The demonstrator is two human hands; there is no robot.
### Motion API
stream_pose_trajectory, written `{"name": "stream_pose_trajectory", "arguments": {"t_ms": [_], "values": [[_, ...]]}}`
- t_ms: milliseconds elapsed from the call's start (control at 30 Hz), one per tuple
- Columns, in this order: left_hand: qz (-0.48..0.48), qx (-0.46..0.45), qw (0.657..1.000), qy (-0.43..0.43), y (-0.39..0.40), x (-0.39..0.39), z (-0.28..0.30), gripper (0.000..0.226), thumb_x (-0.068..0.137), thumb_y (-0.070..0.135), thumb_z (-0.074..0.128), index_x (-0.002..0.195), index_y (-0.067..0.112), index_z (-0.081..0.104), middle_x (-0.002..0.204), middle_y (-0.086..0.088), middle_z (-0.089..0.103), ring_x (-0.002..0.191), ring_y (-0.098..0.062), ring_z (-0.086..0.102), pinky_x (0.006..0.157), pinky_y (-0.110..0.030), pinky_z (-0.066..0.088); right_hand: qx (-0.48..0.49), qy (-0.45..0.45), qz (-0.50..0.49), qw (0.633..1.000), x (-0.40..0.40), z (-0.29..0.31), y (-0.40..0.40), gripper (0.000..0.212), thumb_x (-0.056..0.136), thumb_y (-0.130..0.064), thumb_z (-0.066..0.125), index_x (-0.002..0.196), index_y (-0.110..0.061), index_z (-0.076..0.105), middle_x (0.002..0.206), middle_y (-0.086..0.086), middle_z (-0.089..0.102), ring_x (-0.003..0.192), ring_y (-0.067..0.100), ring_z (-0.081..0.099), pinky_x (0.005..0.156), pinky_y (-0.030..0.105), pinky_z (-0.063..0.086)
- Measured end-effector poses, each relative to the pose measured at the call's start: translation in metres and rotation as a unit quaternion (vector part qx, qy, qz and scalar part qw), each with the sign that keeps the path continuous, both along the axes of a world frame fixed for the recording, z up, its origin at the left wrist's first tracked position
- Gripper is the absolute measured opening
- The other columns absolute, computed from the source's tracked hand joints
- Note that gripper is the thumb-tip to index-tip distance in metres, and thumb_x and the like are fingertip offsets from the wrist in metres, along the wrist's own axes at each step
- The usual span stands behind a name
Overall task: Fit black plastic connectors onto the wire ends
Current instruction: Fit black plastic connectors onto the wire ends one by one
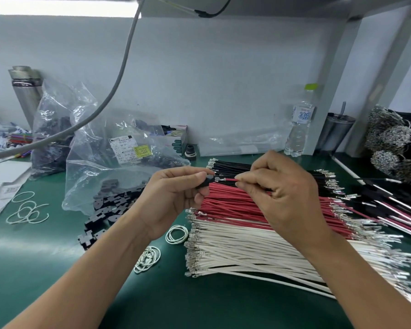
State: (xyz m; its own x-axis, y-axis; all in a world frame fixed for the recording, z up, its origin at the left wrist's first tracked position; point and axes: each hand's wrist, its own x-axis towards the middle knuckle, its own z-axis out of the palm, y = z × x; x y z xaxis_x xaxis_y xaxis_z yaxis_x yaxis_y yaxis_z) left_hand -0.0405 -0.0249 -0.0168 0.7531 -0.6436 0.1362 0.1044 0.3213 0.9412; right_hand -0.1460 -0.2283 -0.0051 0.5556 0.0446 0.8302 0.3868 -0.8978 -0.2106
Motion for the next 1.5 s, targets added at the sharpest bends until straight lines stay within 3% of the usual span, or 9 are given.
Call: {"name": "stream_pose_trajectory", "arguments": {"t_ms": [400,700,867,933,1033,1133,1267,1500], "values": [[-0.013,-0.004,1.0,0.019,-0.002,-0.001,-0.003,0.017,0.087,0.011,0.069,0.096,0.002,0.08,0.072,-0.01,0.068,0.059,-0.016,0.06,0.057,-0.022,0.052,0.032,0.068,-0.018,0.997,-0.001,-0.003,0.0,0.001,0.085,-0.024,0.08,0.085,-0.025,0.079,0.079,-0.015,0.058,0.071,0.005,0.056,0.061,0.025,0.046],[-0.01,0.063,0.998,0.006,-0.003,-0.001,-0.003,0.023,0.083,0.016,0.071,0.098,0.001,0.079,0.068,-0.009,0.065,0.054,-0.016,0.054,0.052,-0.022,0.045,-0.114,-0.005,-0.035,0.993,-0.003,0.001,0.002,0.006,0.089,-0.015,0.075,0.083,-0.014,0.076,0.079,-0.004,0.056,0.07,0.016,0.053,0.052,0.035,0.047],[-0.011,0.056,0.998,0.035,-0.007,-0.004,-0.004,0.028,0.085,0.02,0.07,0.102,-0.001,0.078,0.071,-0.009,0.063,0.055,-0.016,0.052,0.051,-0.021,0.044,-0.066,0.049,-0.043,0.996,-0.002,-0.004,0.01,0.004,0.088,-0.021,0.077,0.084,-0.02,0.075,0.08,-0.01,0.055,0.071,0.008,0.052,0.058,0.026,0.045],[0.01,0.063,0.998,0.013,-0.009,-0.007,-0.002,0.034,0.084,0.026,0.071,0.105,0.0,0.078,0.074,-0.012,0.066,0.059,-0.018,0.054,0.055,-0.024,0.046,-0.052,0.076,-0.049,0.995,0.0,-0.008,0.012,0.004,0.088,-0.024,0.076,0.085,-0.022,0.075,0.082,-0.012,0.055,0.071,0.004,0.052,0.059,0.022,0.042],[0.08,0.109,0.982,-0.129,-0.009,-0.012,0.0,0.038,0.072,0.035,0.081,0.105,0.016,0.081,0.085,-0.013,0.076,0.067,-0.019,0.065,0.064,-0.027,0.056,0.0,0.108,-0.052,0.993,0.003,-0.009,0.008,0.006,0.091,-0.031,0.072,0.088,-0.026,0.075,0.084,-0.014,0.056,0.072,0.003,0.054,0.061,0.019,0.04],[0.123,0.132,0.959,-0.22,-0.006,-0.013,0.001,0.029,0.068,0.033,0.084,0.094,0.02,0.083,0.08,-0.013,0.077,0.063,-0.019,0.066,0.064,-0.026,0.058,0.03,0.13,-0.03,0.991,0.003,-0.009,0.004,0.006,0.091,-0.033,0.072,0.089,-0.028,0.076,0.085,-0.015,0.057,0.074,0.004,0.057,0.064,0.024,0.047],[0.105,0.148,0.959,-0.22,-0.005,-0.013,0.001,0.027,0.067,0.032,0.084,0.089,0.017,0.084,0.073,-0.014,0.076,0.058,-0.02,0.066,0.059,-0.025,0.057,0.022,0.128,0.004,0.991,0.004,-0.01,0.008,0.006,0.089,-0.025,0.074,0.085,-0.021,0.075,0.082,-0.013,0.057,0.072,0.007,0.057,0.064,0.036,0.052],[0.101,0.13,0.963,-0.214,-0.009,-0.016,-0.002,0.02,0.075,0.019,0.082,0.092,0.01,0.083,0.068,-0.014,0.074,0.055,-0.02,0.068,0.059,-0.025,0.059,0.028,0.151,0.02,0.988,0.002,-0.007,0.005,0.006,0.089,-0.026,0.074,0.085,-0.024,0.076,0.081,-0.015,0.058,0.073,0.006,0.058,0.065,0.037,0.052]]}}
